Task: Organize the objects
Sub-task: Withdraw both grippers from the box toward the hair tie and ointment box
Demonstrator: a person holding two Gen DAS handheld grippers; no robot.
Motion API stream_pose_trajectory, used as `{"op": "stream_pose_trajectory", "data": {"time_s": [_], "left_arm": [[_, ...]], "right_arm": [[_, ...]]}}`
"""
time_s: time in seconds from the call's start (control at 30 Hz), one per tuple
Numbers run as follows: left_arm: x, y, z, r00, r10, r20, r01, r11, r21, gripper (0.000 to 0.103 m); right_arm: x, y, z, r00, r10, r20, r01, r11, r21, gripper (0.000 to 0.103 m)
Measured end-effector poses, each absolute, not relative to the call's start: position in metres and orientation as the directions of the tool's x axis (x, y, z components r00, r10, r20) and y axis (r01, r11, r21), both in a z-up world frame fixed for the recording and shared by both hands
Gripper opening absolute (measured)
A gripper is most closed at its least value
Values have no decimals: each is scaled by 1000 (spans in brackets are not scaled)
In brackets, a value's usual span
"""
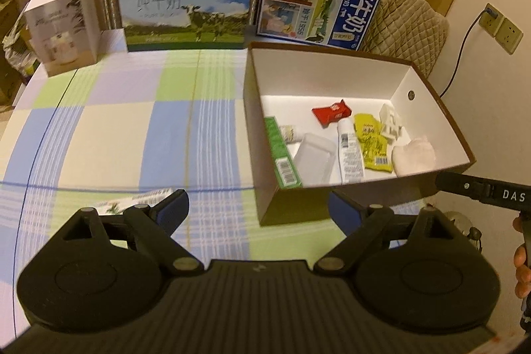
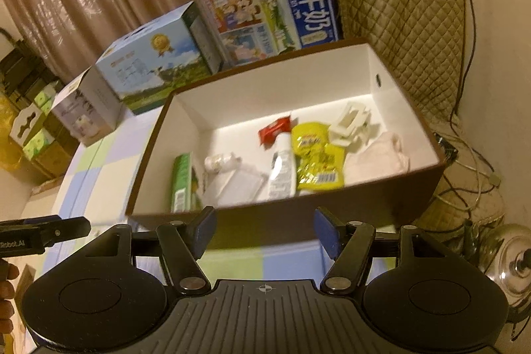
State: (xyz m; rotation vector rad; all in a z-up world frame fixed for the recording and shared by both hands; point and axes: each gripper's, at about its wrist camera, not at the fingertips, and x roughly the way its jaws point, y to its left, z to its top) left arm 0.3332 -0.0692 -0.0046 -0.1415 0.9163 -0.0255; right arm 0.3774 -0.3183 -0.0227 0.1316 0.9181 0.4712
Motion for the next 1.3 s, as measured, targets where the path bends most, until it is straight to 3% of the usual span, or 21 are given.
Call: {"op": "stream_pose_trajectory", "data": {"time_s": [0.7,1.3], "left_arm": [[242,2,-35,545,2,-838,-169,980,-108,89],[222,45,-50,513,53,-857,-233,969,-79,89]], "right_arm": [[303,-251,-60,360,472,-805,-435,848,303,62],[286,-173,-85,252,490,-834,-533,790,303,62]]}}
